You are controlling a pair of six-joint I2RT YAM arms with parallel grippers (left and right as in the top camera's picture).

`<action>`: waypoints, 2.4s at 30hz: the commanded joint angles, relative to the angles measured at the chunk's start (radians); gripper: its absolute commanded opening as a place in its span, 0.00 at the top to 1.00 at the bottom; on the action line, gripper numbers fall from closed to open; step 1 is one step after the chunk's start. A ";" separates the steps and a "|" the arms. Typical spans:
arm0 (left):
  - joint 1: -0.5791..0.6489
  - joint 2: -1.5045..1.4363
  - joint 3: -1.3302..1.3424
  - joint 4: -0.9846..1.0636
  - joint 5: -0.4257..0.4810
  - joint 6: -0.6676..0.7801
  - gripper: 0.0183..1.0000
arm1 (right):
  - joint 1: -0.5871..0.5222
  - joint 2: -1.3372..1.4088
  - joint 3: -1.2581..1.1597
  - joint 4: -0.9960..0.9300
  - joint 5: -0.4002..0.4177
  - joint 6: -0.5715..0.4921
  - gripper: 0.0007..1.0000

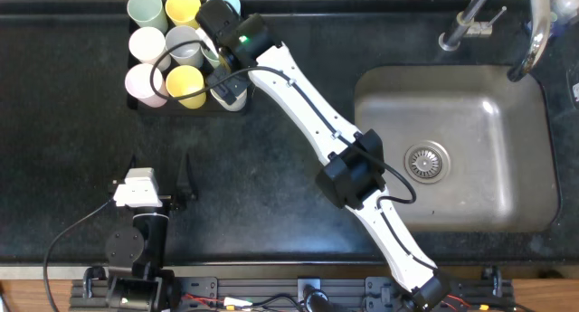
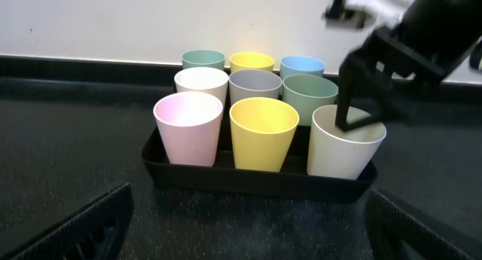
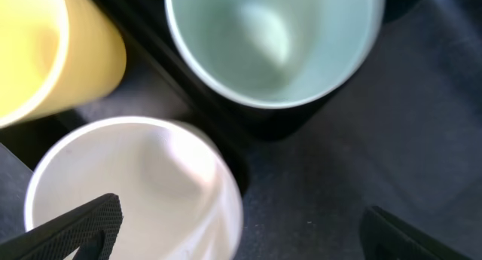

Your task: Store Cups

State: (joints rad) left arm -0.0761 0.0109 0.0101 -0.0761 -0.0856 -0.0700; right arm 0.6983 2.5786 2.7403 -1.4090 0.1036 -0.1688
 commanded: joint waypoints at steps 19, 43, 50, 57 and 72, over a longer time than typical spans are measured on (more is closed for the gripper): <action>0.010 -0.008 -0.002 -0.001 0.003 0.021 0.00 | -0.566 -0.771 -0.364 -0.245 0.018 0.225 0.00; 0.010 -0.008 -0.002 -0.001 0.003 0.021 0.00 | -0.547 -1.978 -2.516 1.684 0.130 0.076 0.00; 0.010 -0.008 -0.002 -0.002 0.003 0.021 0.00 | -0.555 -1.987 -2.623 1.749 0.130 0.076 0.00; 0.010 -0.008 -0.002 -0.001 0.003 0.021 0.00 | -0.570 -2.177 -2.736 1.678 0.129 0.076 0.00; 0.010 -0.008 -0.002 -0.001 0.003 0.021 0.00 | -0.672 -2.537 -2.736 1.353 0.126 0.076 0.00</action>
State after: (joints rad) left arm -0.0761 0.0101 0.0097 -0.0757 -0.0856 -0.0700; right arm 0.0643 0.0711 0.0185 -0.0582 0.2245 -0.0875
